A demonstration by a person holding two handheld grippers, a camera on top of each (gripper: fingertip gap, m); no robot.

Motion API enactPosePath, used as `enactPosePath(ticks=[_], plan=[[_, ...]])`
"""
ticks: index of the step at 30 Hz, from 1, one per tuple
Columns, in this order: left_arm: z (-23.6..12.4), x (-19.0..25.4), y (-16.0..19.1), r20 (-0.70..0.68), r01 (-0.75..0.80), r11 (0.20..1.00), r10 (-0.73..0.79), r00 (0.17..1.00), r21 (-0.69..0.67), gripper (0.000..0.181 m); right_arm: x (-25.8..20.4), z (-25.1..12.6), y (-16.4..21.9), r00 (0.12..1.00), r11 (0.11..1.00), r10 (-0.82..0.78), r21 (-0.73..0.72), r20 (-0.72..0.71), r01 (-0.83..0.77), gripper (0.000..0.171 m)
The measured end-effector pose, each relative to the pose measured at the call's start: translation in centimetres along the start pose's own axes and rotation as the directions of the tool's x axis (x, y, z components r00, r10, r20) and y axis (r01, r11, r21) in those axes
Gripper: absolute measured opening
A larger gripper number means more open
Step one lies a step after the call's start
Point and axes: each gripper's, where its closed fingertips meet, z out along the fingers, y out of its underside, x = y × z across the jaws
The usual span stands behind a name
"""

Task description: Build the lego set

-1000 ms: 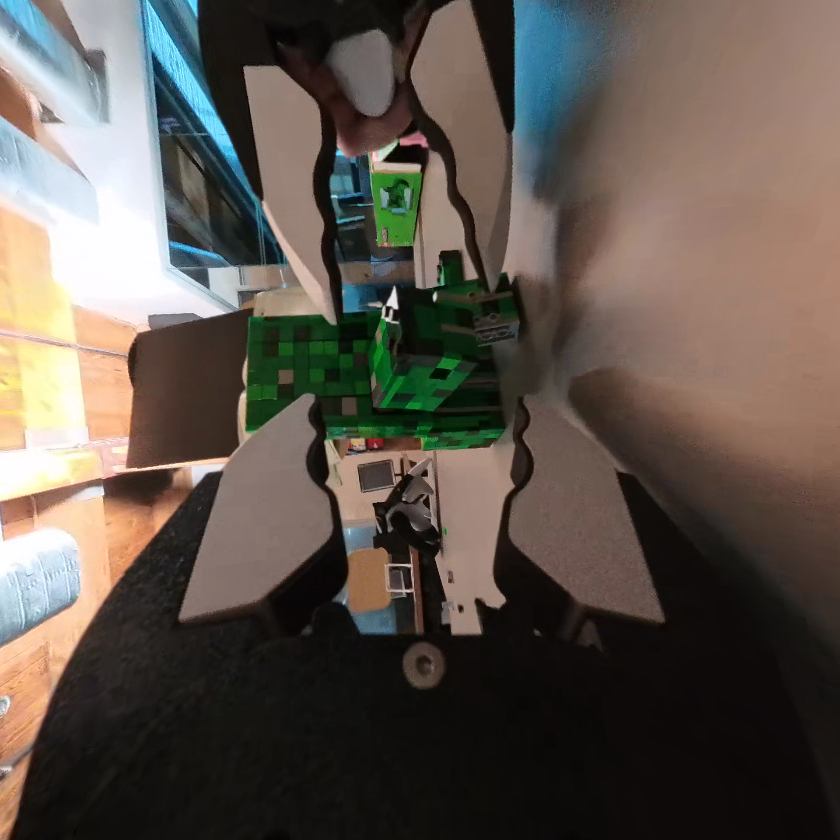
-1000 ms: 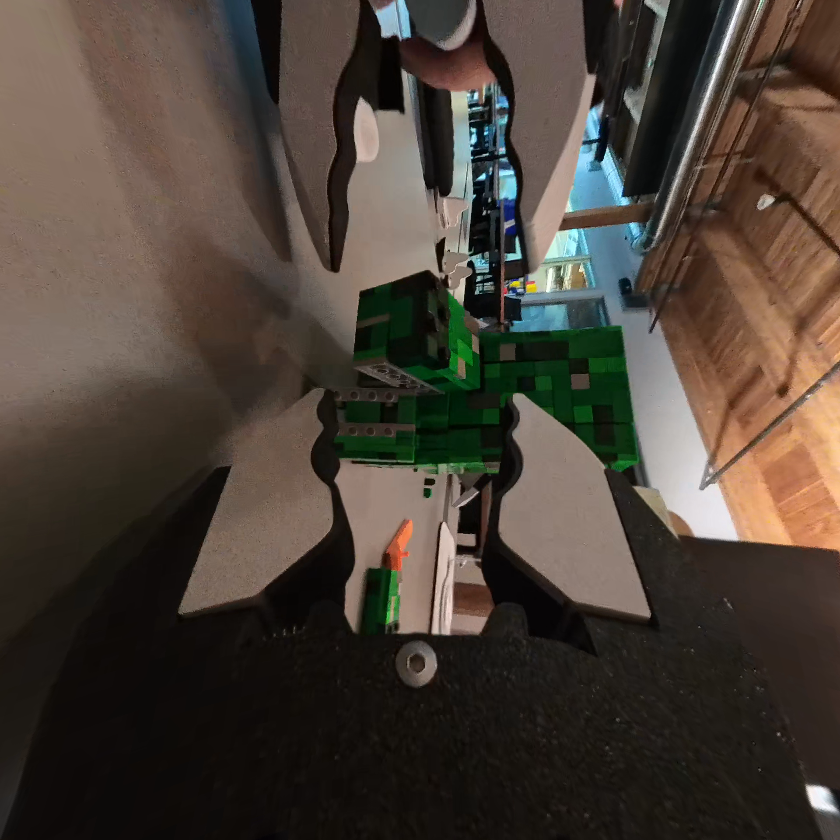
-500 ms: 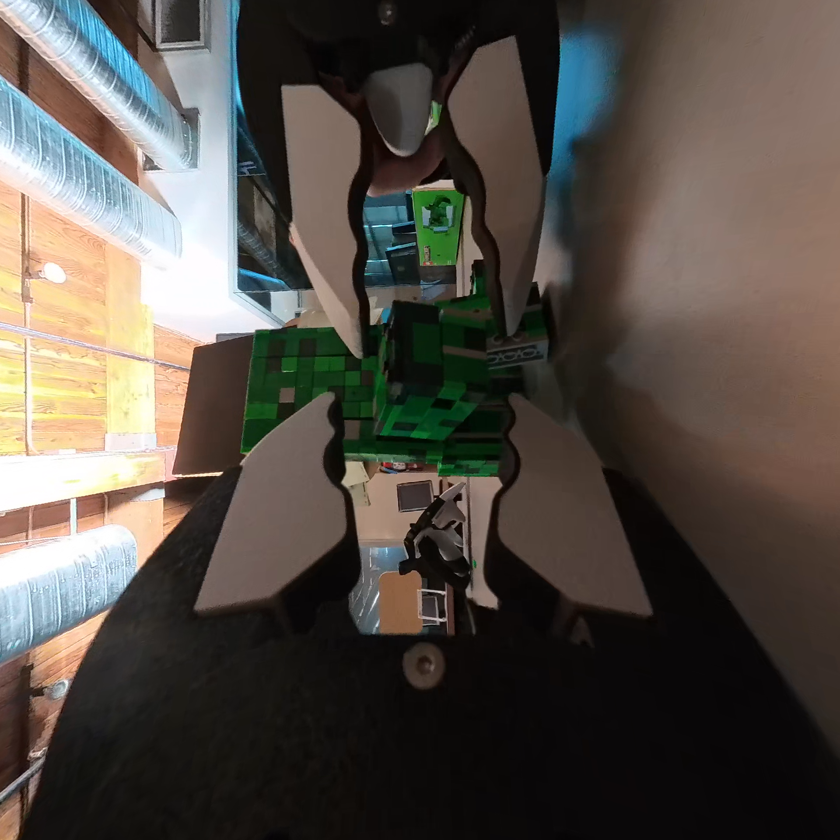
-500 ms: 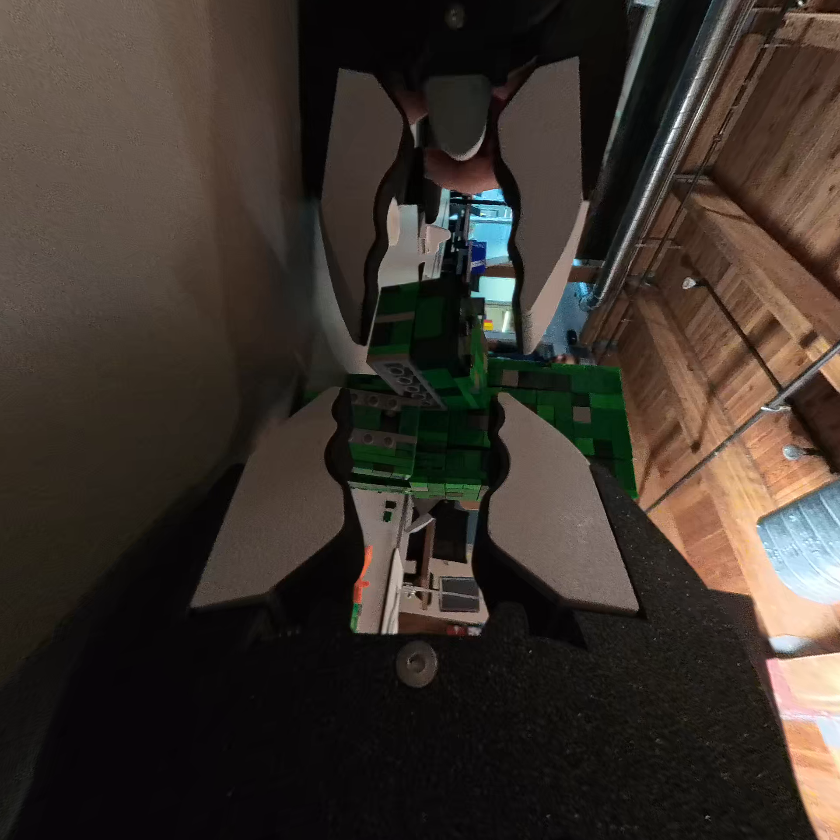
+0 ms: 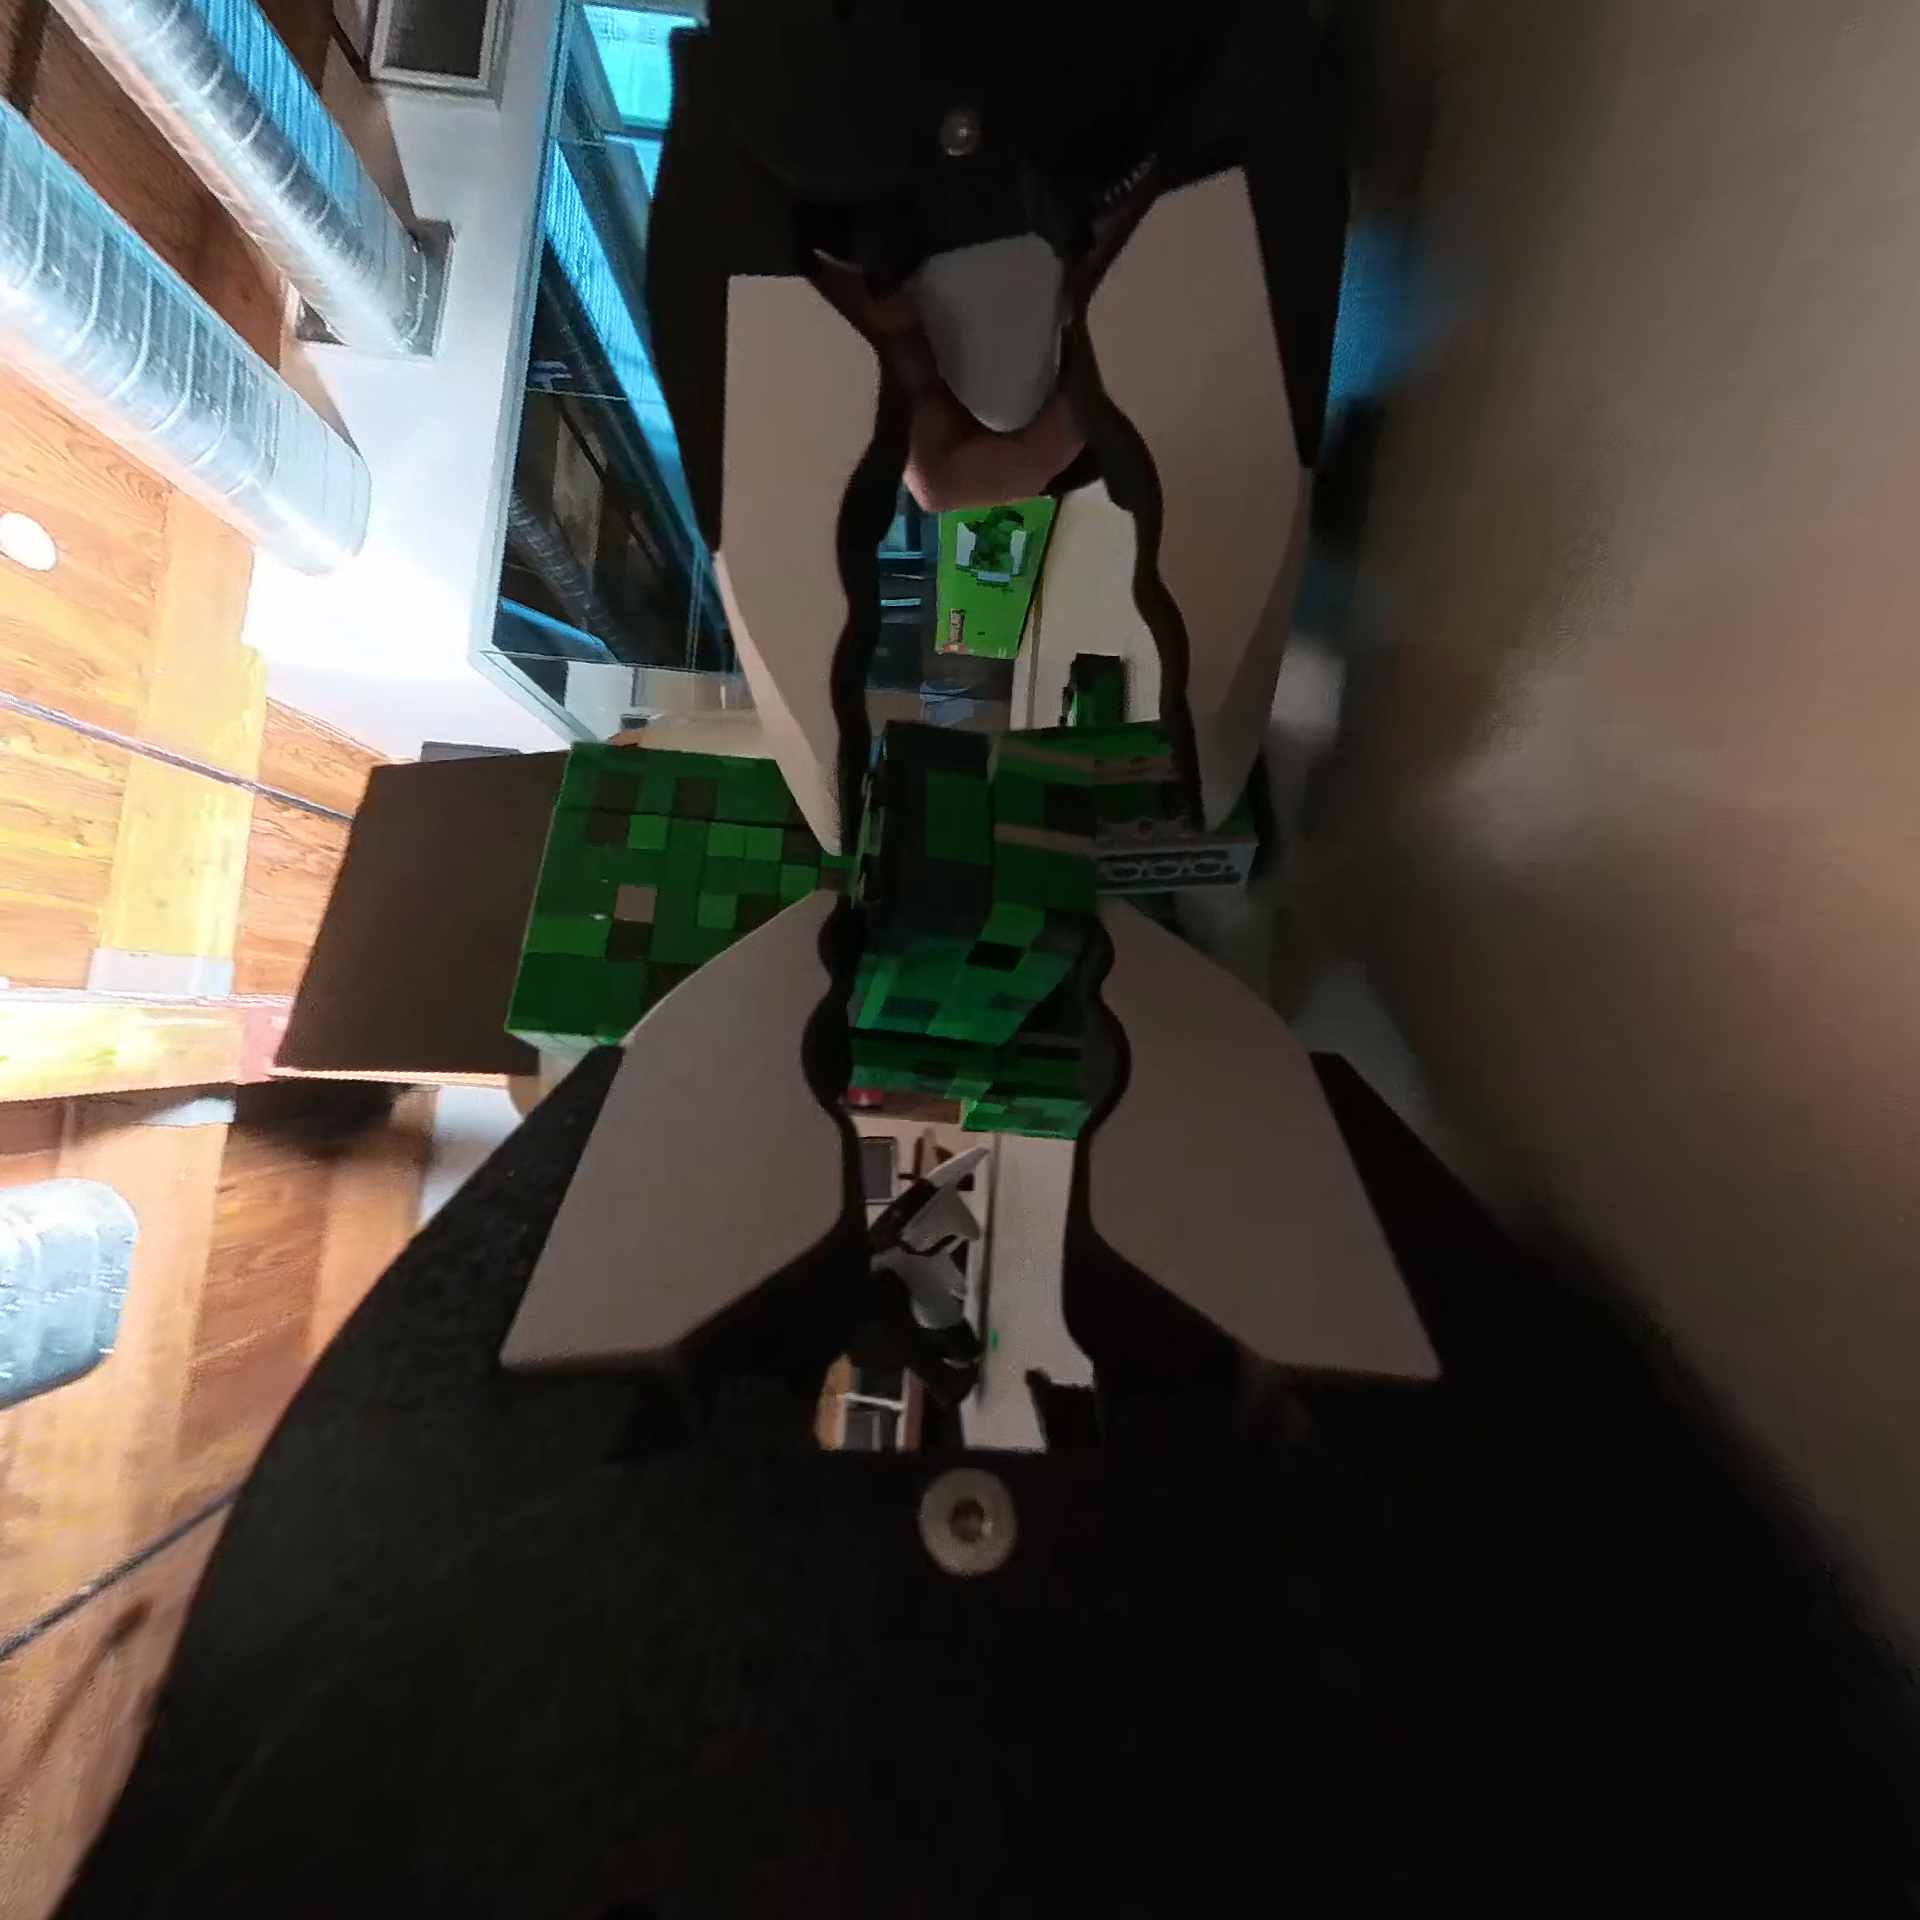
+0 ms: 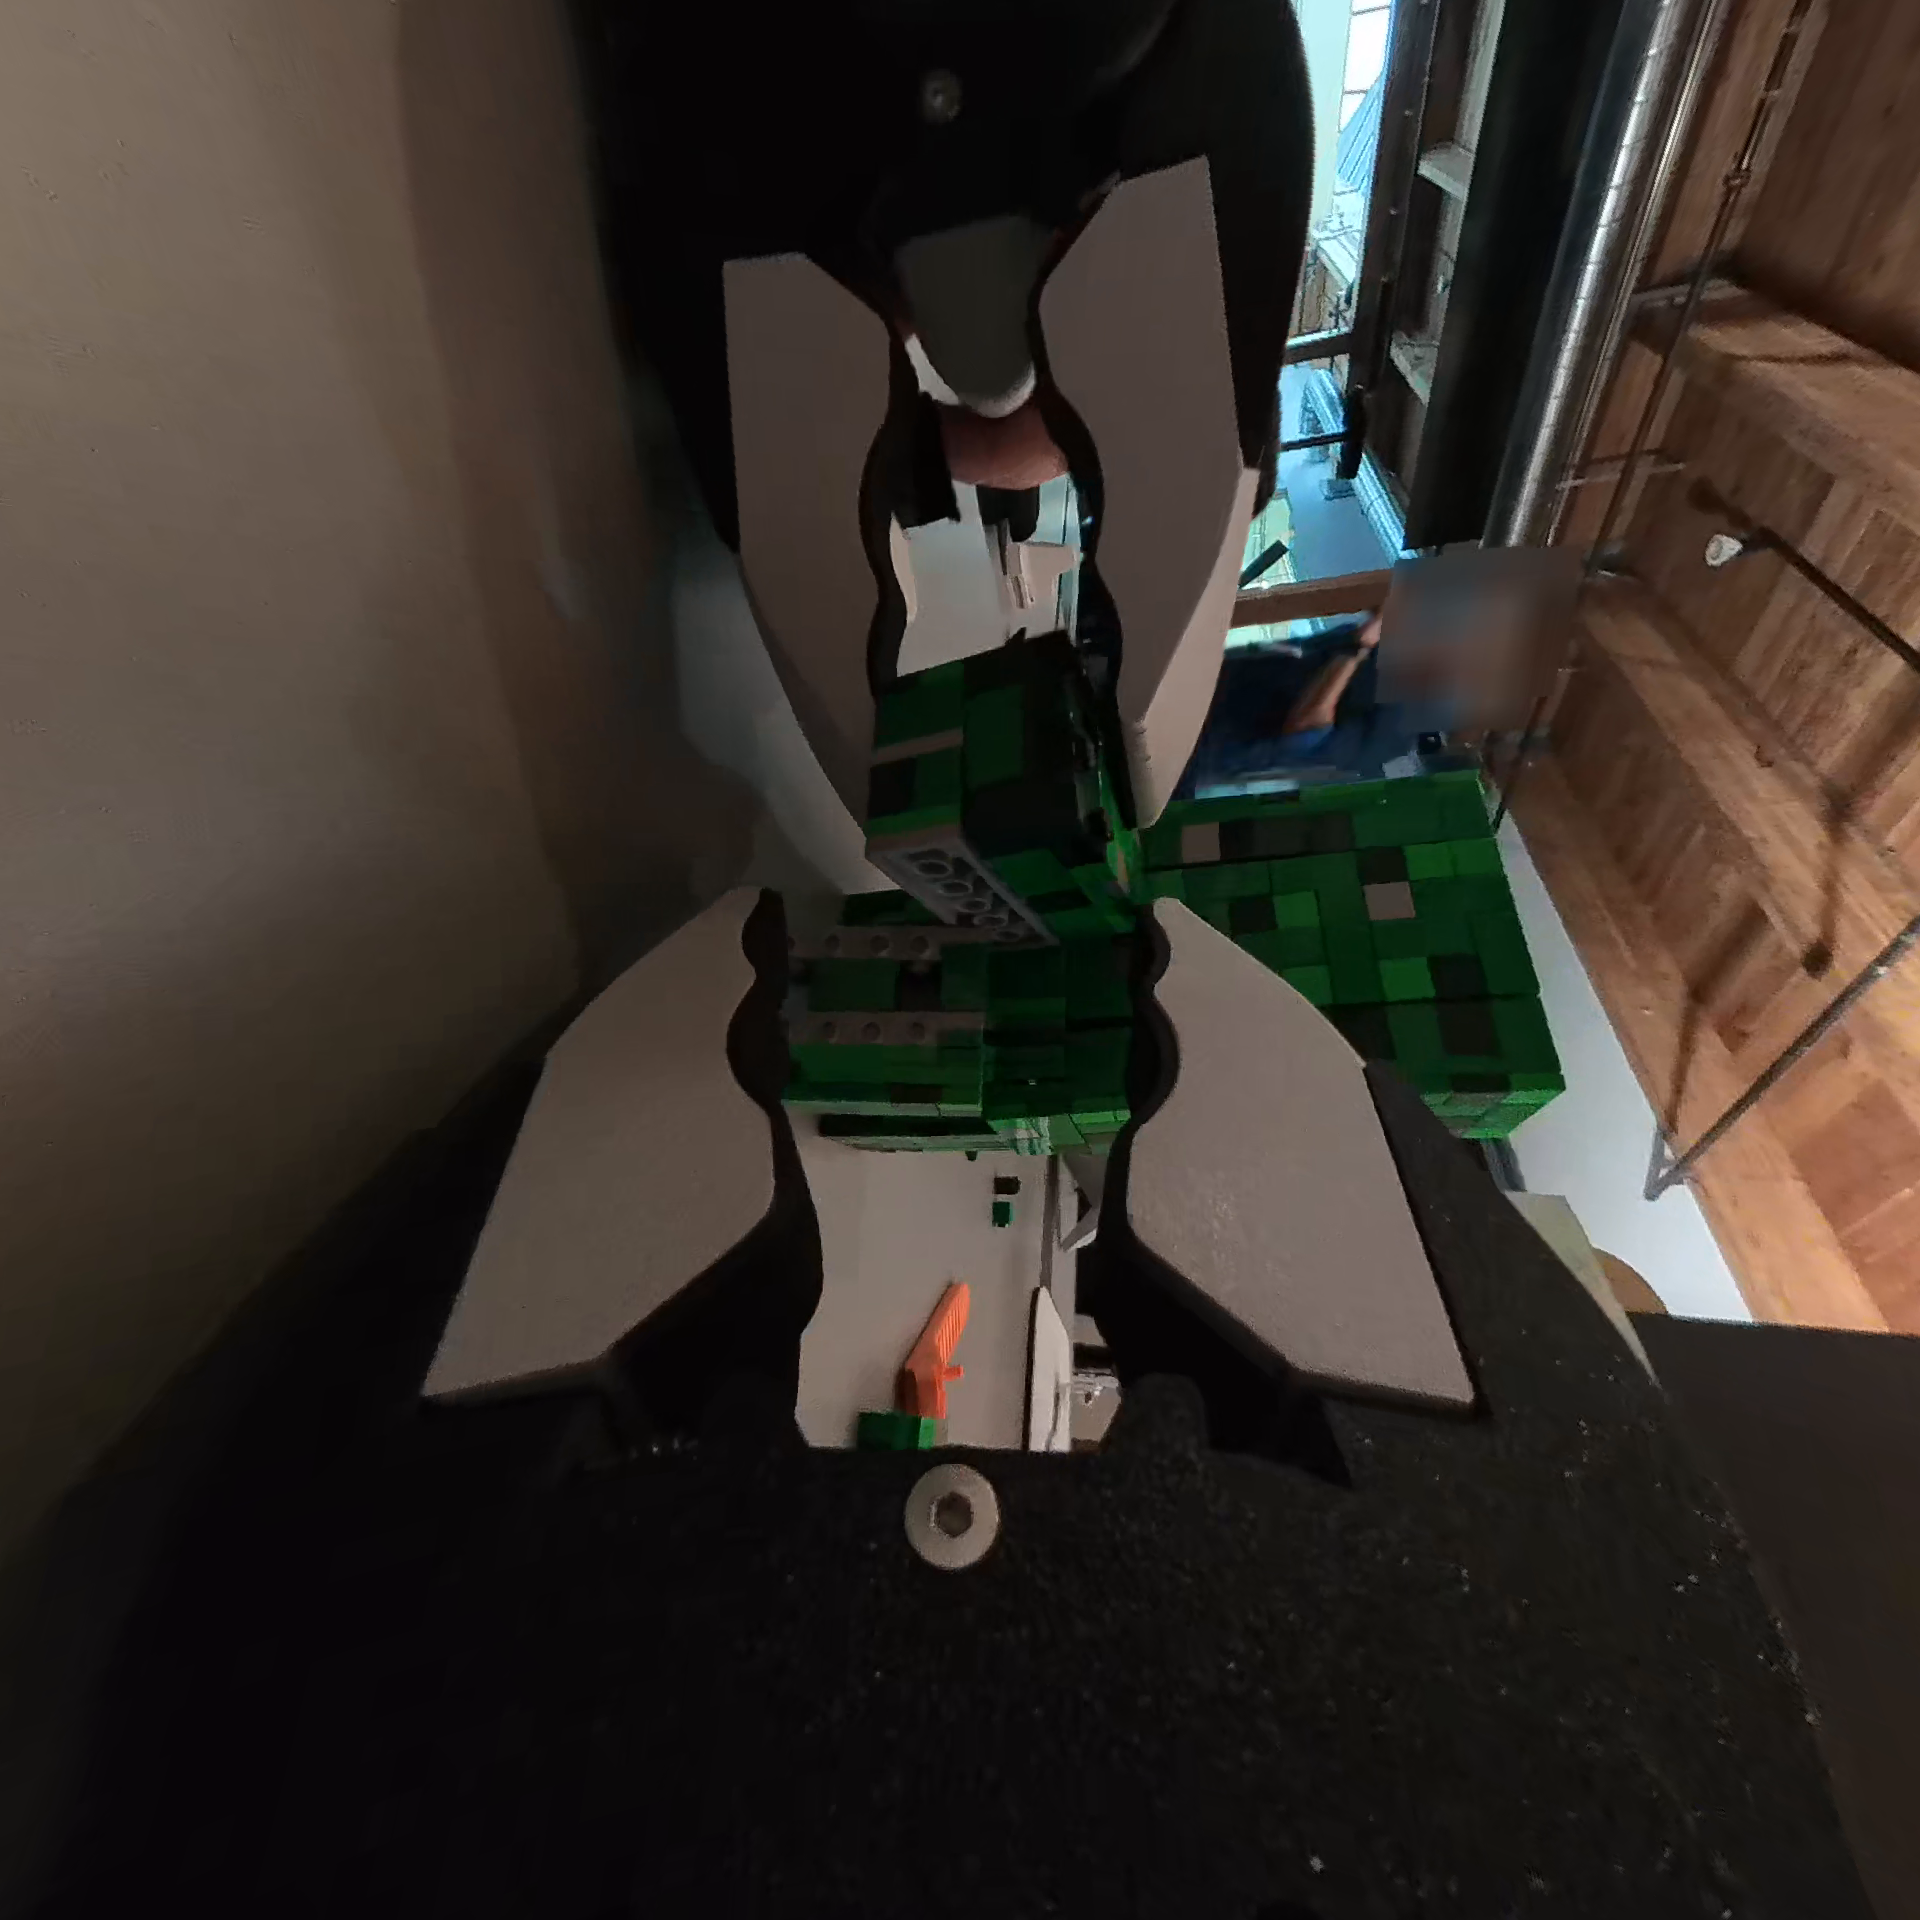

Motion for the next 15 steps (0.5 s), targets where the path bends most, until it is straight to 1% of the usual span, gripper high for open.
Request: enactPosePath(ticks=[3, 7, 12, 15], plan=[[0.0, -0.1, 0.0, -0.014, 0.061, 0.998, -0.061, 0.998, 0.011, 0.04, 0.3, 0.2, 0.1, 1.0, 1.0, 0.017, -0.01, -0.013, -0.017, 0.061], [-0.1, -0.2, 0.0, -0.025, 0.105, 0.994, -0.104, 0.994, 0.022, 0.04, 0.6, 0.5, -0.3, 0.999, 0.999, 0.042, -0.003, -0.021, -0.042, 0.056], [-0.1, -0.3, 0.0, -0.028, 0.112, 0.993, -0.111, 0.993, 0.032, 0.04, 1.2, 0.8, -0.2, 0.996, 0.996, 0.083, -0.017, -0.034, -0.084, 0.048], [-0.1, -0.3, 0.0, -0.029, 0.117, 0.992, -0.116, 0.993, 0.036, 0.04, 1.3, 1.1, 0.0, 0.997, 0.997, 0.065, -0.037, -0.039, -0.067, 0.047]])
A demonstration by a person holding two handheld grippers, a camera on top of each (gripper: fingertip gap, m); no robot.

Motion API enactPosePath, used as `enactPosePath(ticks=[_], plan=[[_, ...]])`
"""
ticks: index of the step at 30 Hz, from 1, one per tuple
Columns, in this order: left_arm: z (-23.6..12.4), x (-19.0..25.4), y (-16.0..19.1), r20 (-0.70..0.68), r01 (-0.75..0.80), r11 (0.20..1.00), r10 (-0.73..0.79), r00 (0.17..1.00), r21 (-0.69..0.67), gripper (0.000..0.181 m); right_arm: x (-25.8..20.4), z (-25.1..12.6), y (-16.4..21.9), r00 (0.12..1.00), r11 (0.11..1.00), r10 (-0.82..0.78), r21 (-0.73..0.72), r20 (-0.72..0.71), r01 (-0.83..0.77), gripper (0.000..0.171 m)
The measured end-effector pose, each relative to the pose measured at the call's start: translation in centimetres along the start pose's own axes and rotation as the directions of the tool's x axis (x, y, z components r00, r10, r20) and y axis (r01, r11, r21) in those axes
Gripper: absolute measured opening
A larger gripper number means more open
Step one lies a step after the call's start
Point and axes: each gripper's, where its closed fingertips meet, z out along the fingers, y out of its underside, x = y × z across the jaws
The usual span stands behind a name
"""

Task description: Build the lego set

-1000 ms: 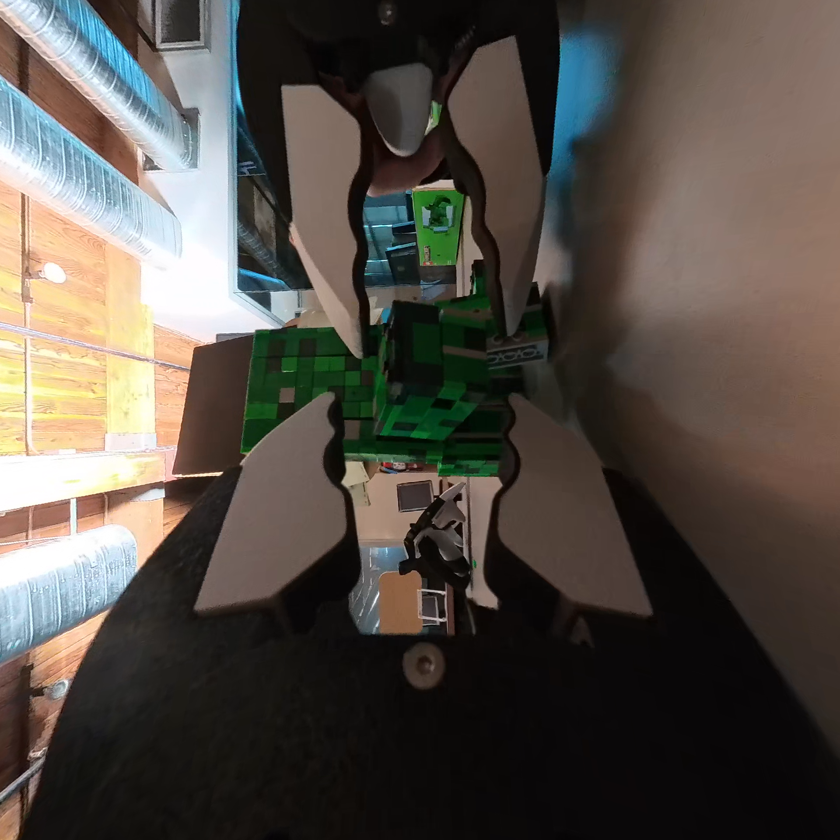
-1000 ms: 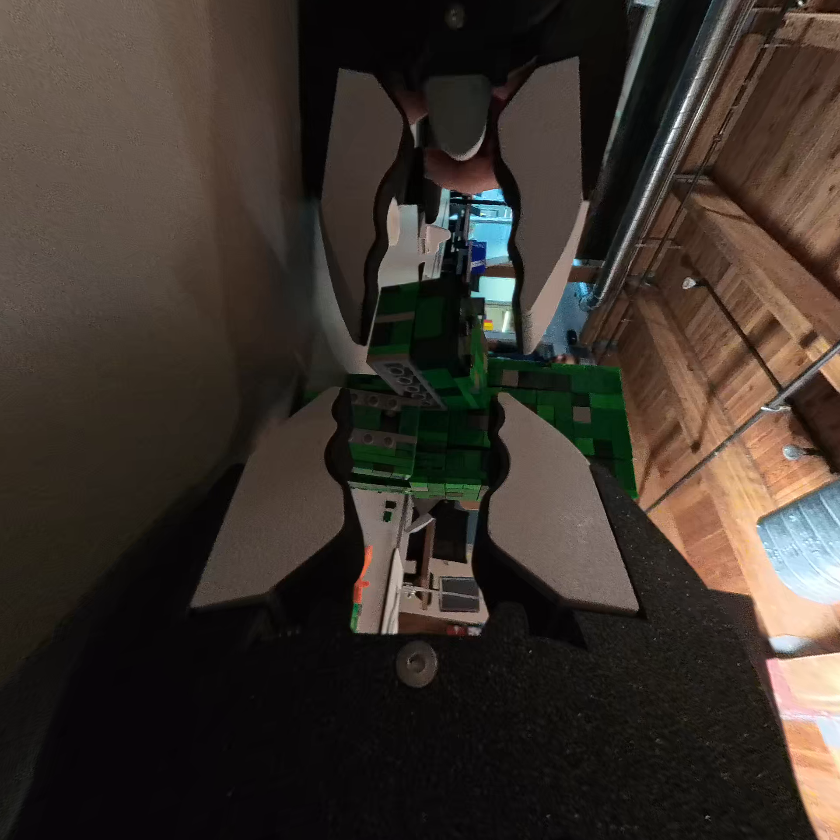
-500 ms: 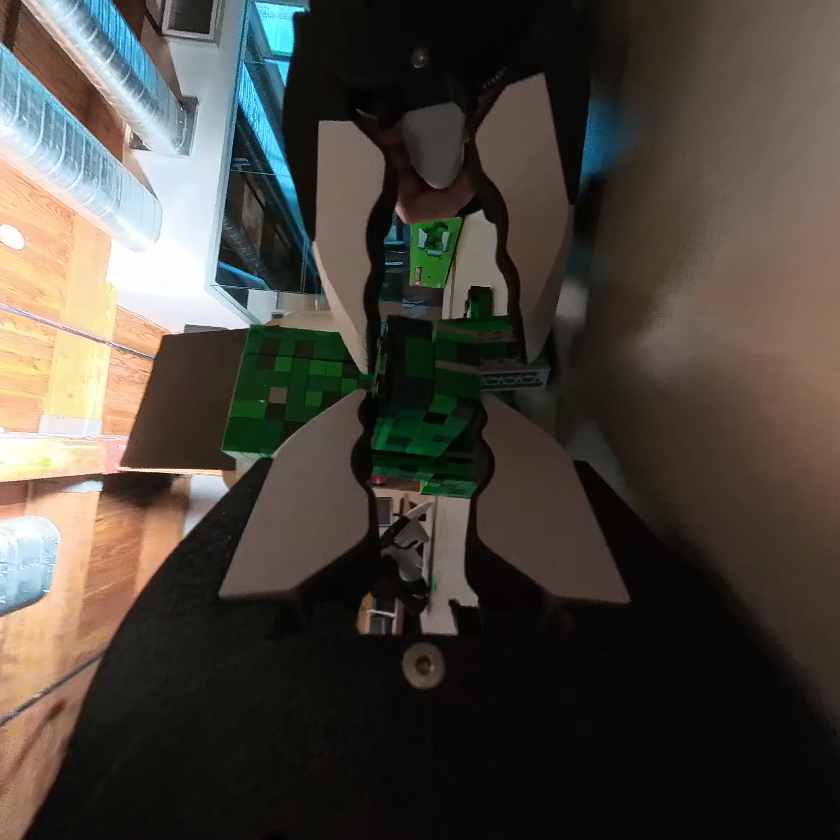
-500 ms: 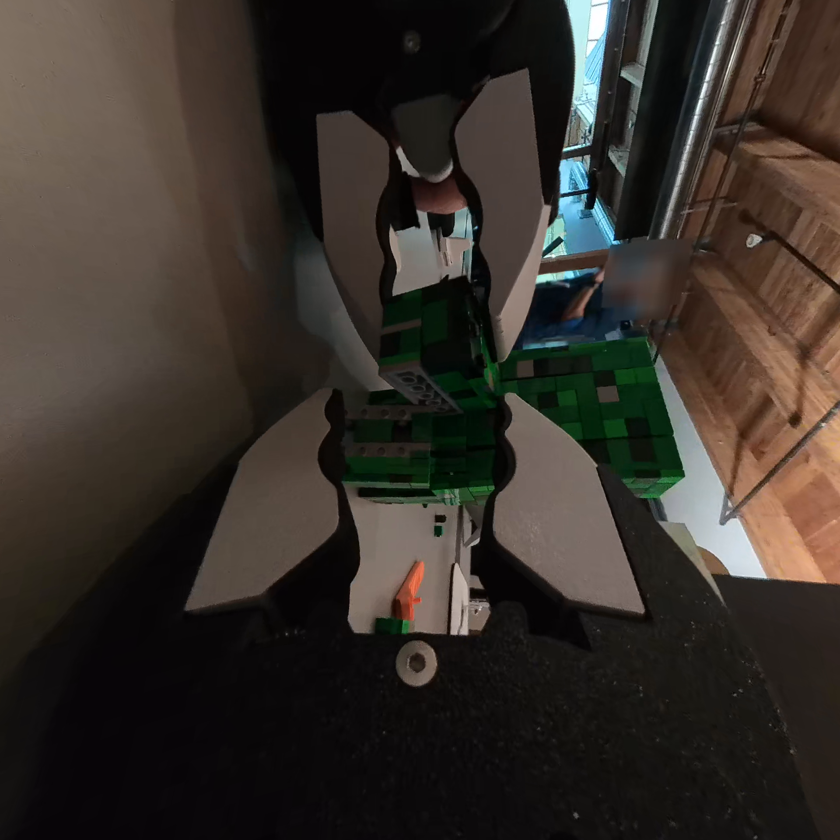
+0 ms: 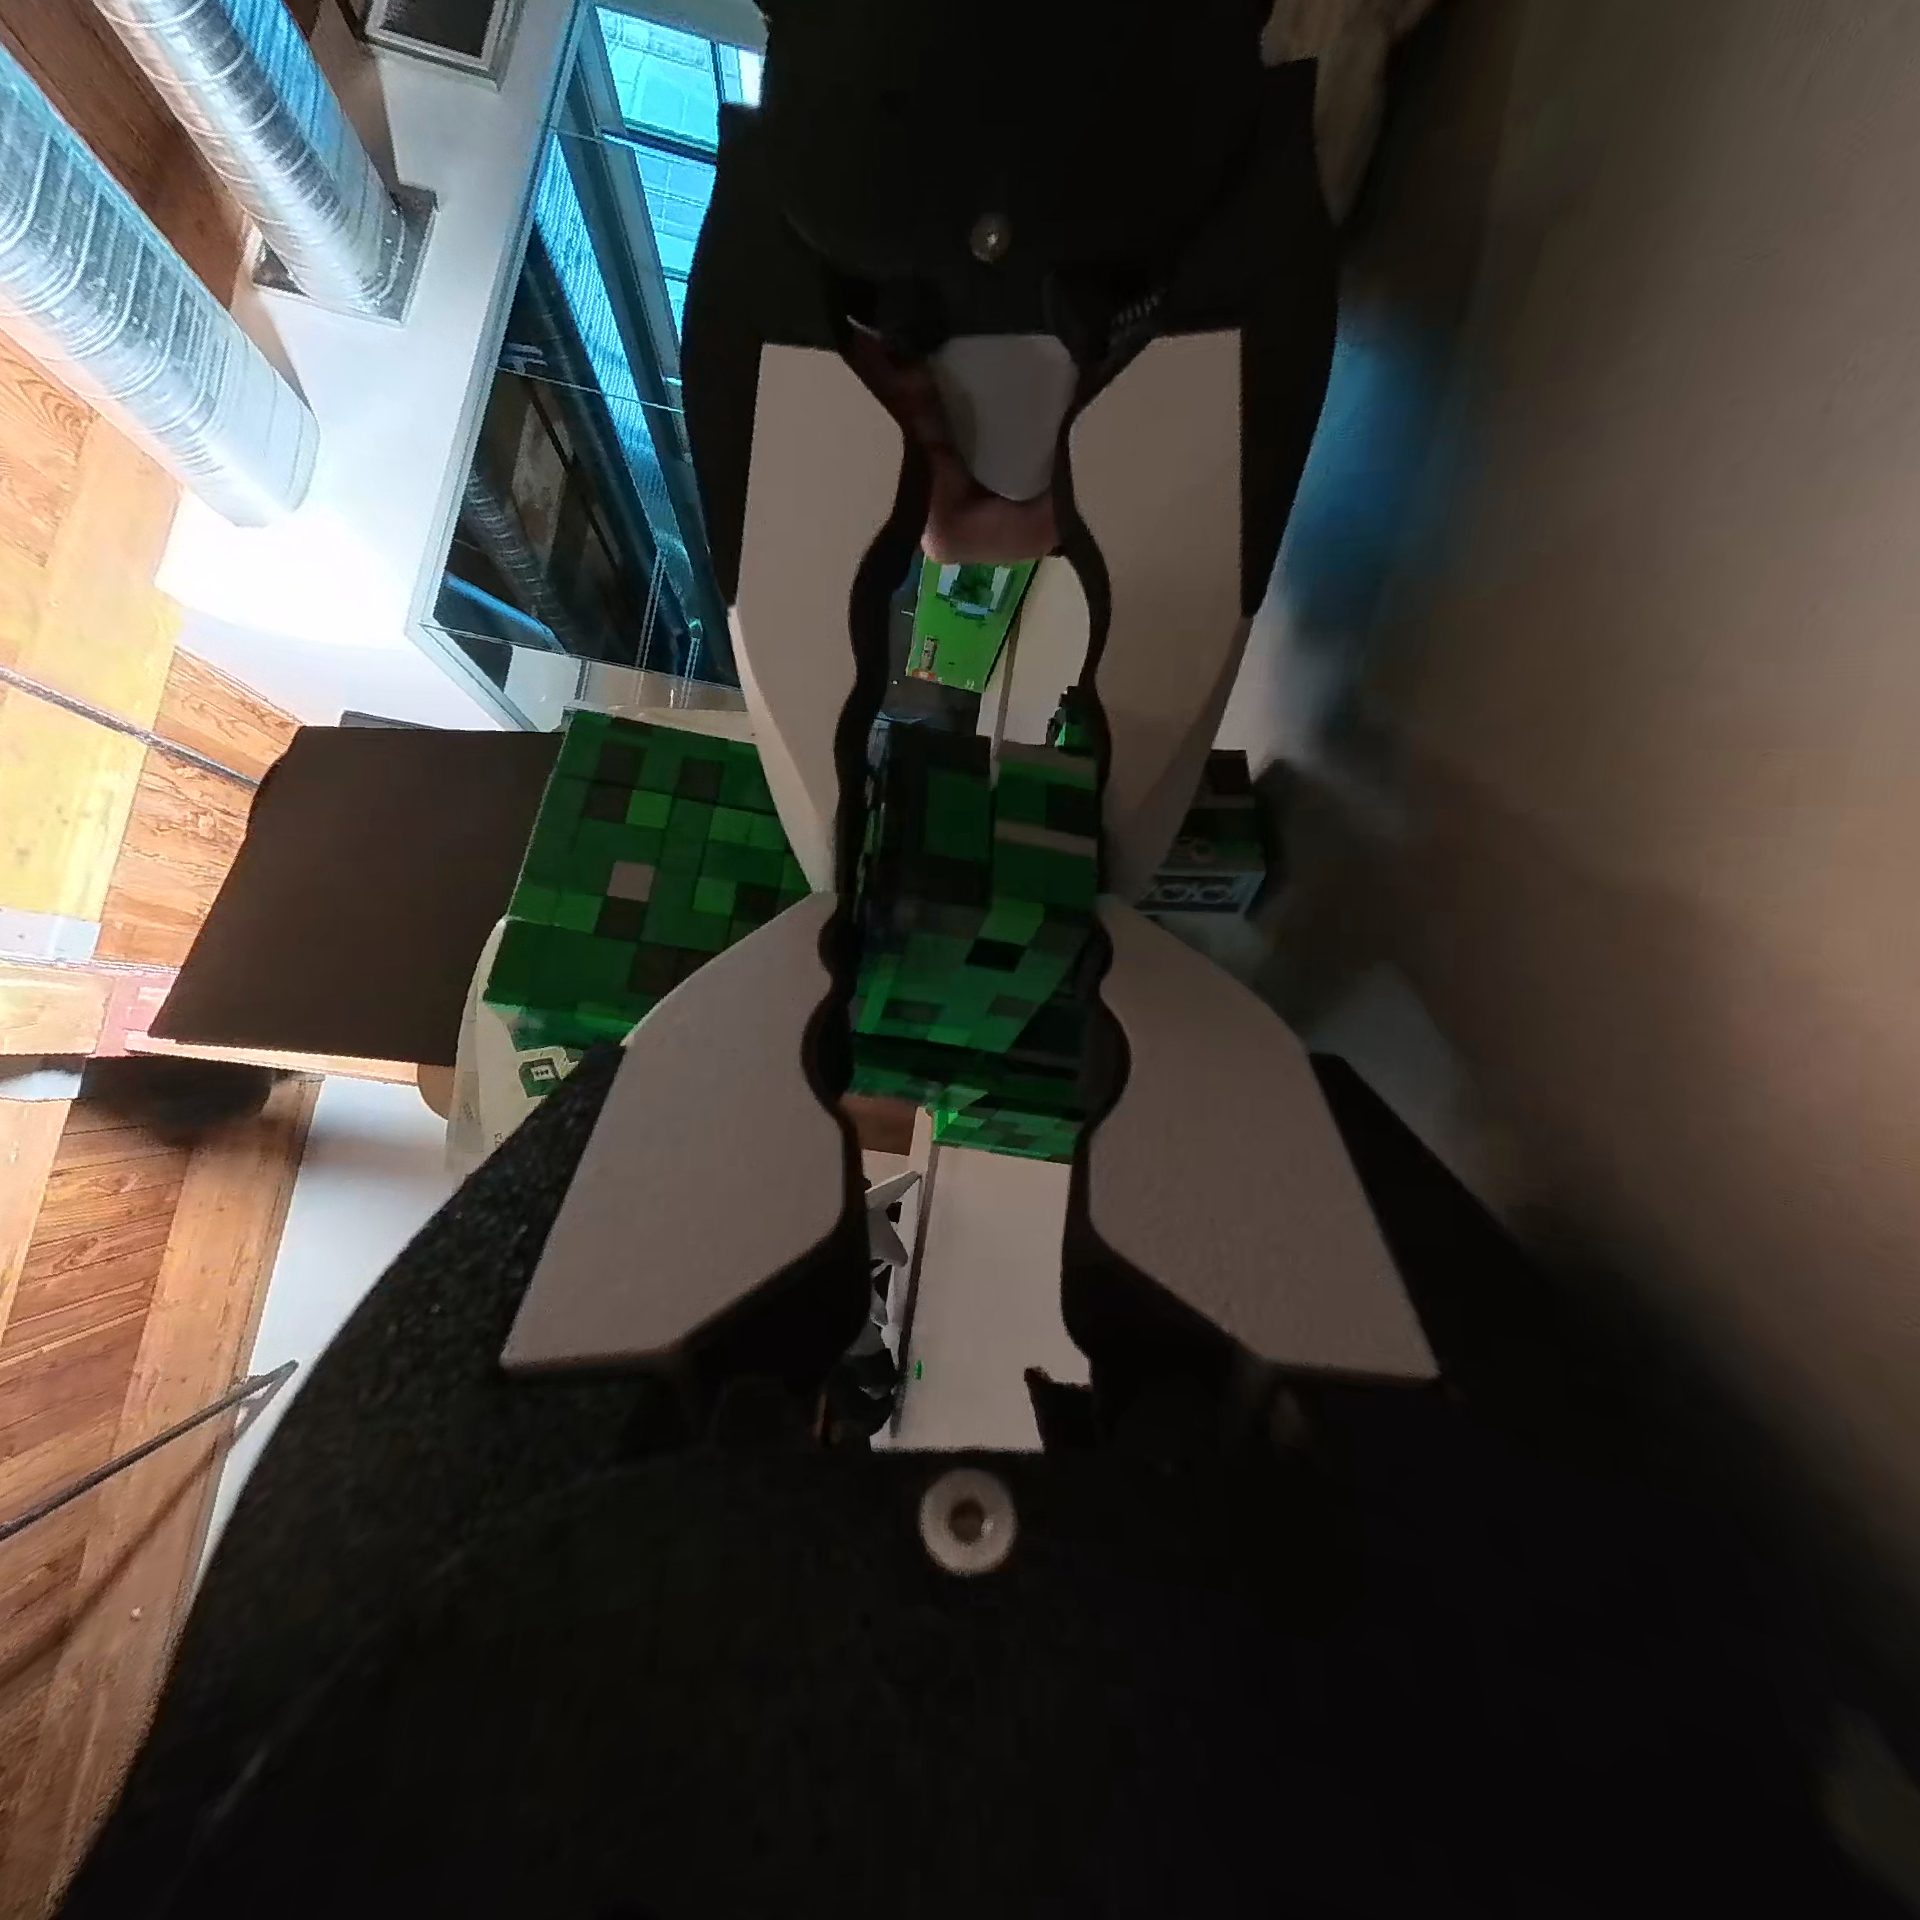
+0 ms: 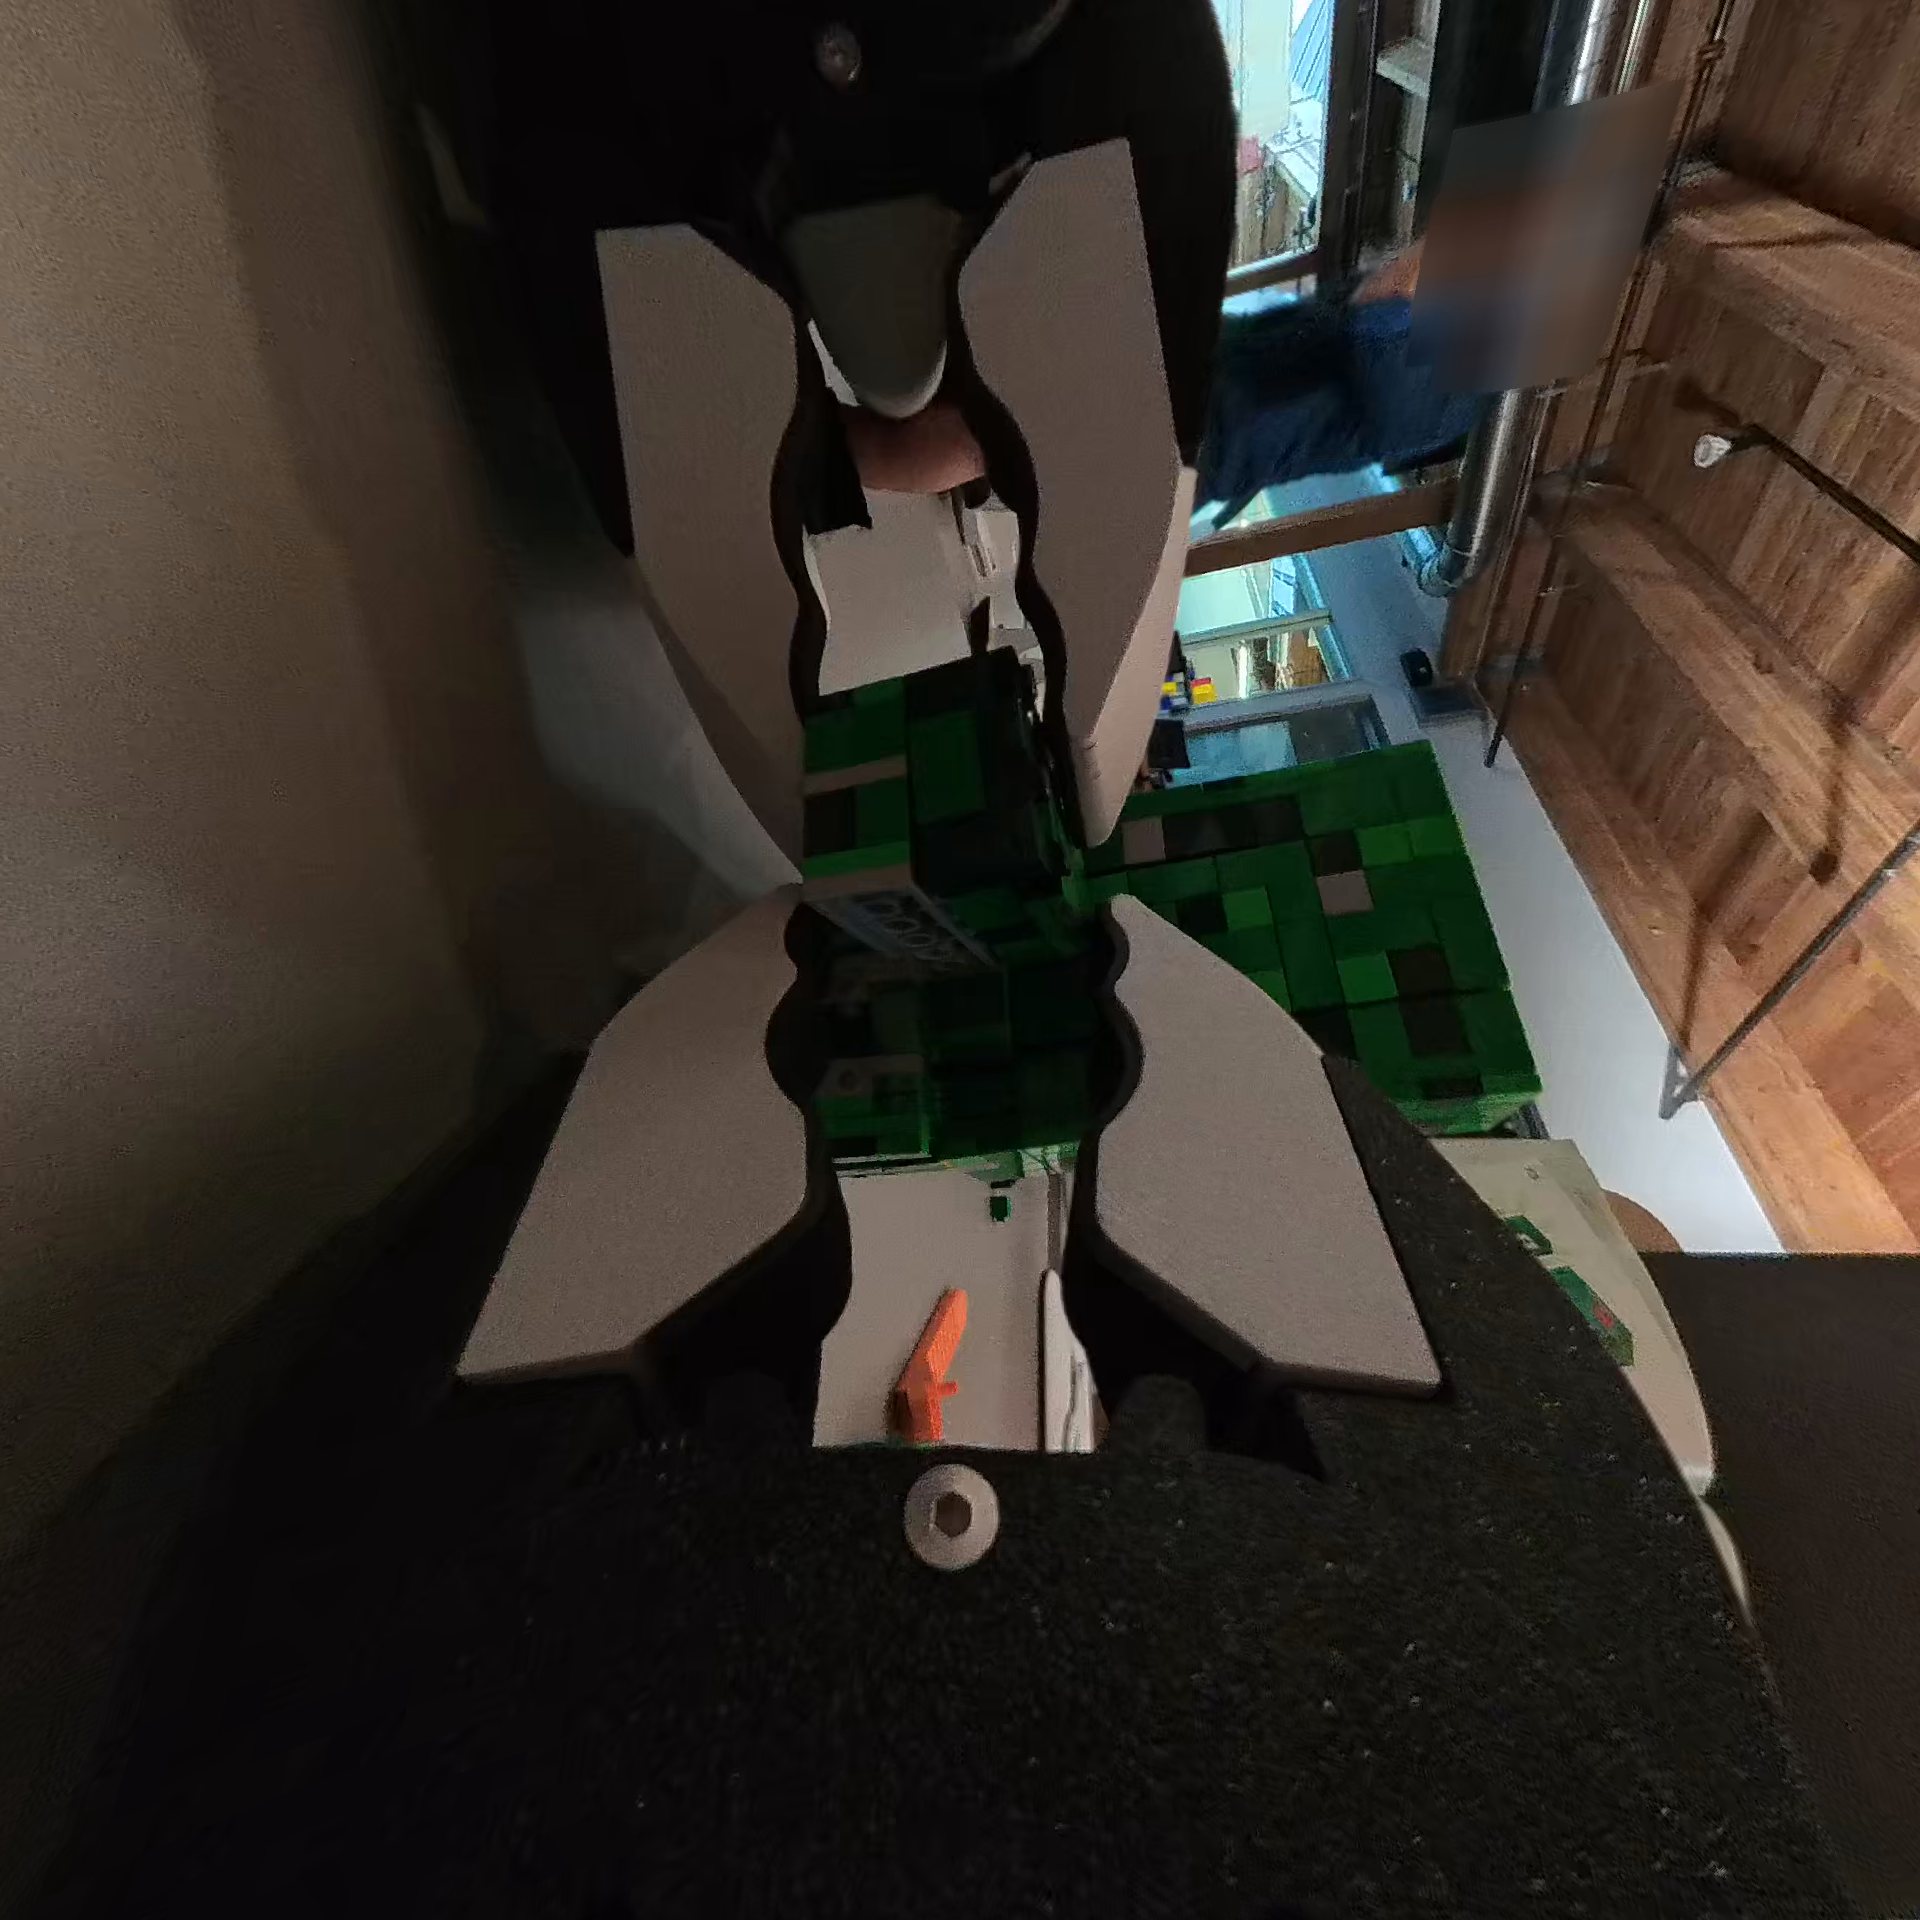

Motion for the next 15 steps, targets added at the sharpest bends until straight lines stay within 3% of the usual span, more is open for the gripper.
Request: enactPosePath(ticks=[15], plan=[[0.17, -0.11, 0.06, -0.001, 0.021, 1.0, -0.021, 1.0, -0.003, 0.039, 0.36, 0.05, 0.28, 0.996, 0.995, -0.086, -0.046, -0.028, 0.084, 0.04]])
